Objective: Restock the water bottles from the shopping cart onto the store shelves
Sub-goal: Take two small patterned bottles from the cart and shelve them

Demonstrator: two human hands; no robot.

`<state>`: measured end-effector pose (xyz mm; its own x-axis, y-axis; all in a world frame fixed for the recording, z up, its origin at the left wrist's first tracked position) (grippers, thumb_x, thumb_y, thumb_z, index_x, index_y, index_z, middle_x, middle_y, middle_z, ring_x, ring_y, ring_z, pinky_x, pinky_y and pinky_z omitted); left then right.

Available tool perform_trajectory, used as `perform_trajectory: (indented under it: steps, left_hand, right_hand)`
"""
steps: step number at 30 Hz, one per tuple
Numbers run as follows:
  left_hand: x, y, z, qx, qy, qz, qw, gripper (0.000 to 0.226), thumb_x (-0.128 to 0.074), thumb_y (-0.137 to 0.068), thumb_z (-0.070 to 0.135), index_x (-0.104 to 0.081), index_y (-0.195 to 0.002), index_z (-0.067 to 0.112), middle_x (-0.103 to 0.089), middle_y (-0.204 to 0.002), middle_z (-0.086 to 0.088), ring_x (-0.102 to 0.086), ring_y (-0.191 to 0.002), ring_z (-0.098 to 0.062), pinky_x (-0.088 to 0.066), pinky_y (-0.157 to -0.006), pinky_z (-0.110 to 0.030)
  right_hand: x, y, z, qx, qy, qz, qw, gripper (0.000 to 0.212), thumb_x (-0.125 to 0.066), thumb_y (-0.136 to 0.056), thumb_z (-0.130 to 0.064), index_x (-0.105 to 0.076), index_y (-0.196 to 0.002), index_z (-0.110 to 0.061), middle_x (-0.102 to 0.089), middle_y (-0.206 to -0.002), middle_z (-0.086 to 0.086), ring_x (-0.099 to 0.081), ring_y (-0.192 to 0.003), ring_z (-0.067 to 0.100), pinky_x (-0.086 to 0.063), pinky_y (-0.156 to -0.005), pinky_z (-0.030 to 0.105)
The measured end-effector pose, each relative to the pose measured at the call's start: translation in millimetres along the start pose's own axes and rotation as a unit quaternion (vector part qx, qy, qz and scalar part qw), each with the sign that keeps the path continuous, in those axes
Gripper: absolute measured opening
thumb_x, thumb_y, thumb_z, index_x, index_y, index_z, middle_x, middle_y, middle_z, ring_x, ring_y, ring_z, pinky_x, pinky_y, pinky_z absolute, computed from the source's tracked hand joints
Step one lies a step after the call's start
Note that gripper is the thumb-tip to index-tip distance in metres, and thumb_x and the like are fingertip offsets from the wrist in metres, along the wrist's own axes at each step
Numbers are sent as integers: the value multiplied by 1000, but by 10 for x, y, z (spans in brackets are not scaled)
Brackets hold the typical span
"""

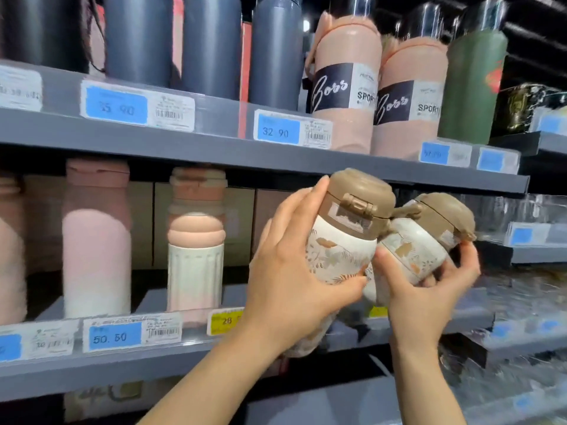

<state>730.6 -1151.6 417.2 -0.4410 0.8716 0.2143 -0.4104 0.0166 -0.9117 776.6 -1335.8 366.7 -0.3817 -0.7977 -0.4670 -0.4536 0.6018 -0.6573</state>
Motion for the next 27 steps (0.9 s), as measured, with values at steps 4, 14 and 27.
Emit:
perform_trajectory:
  steps: [4, 14, 27]
  left_hand:
    - [-294, -129, 124, -36, -52, 11, 998, 99, -78, -56, 33, -30, -142, 37, -38, -143, 14, -41, -129, -10, -35, -108, -33]
    - [-685, -175, -171, -77, -194, 17, 978, 95, -79, -62, 28, -29, -143, 34, -35, -150, 7, -40, -132, -14, -41, -102, -45]
    - [-324, -50, -739, 22, -363, 135, 922, 92, -72, -61, 45, -31, -141, 23, -50, -134, -10, -48, -113, -25, -51, -79, -41]
  right_hand:
    - [83, -299, 224, -4, -36, -4, 999, 94, -81, -71, -6, -21, -139, -33, -44, -140, 4, -57, -118, 12, -53, -94, 38]
    - [129, -544, 659, -10, -34, -19, 999, 103, -88, -64, -10, -23, -142, -27, -44, -138, 6, -54, -121, 14, -51, -96, 44]
    - [-278, -209, 704, 84, 221, -184, 954, 103, -86, -65, -24, -20, -145, -32, -29, -145, 0, -34, -129, 6, -41, -94, 25]
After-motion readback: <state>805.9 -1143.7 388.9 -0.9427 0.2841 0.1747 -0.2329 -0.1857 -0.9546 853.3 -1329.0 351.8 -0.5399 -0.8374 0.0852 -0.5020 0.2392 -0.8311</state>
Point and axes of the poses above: each hand's wrist, its own y-axis away from the middle knuckle, its own x-axis out of the back of the hand, z = x × y, the point moved 5 cm from there along -y, towards the middle knuckle
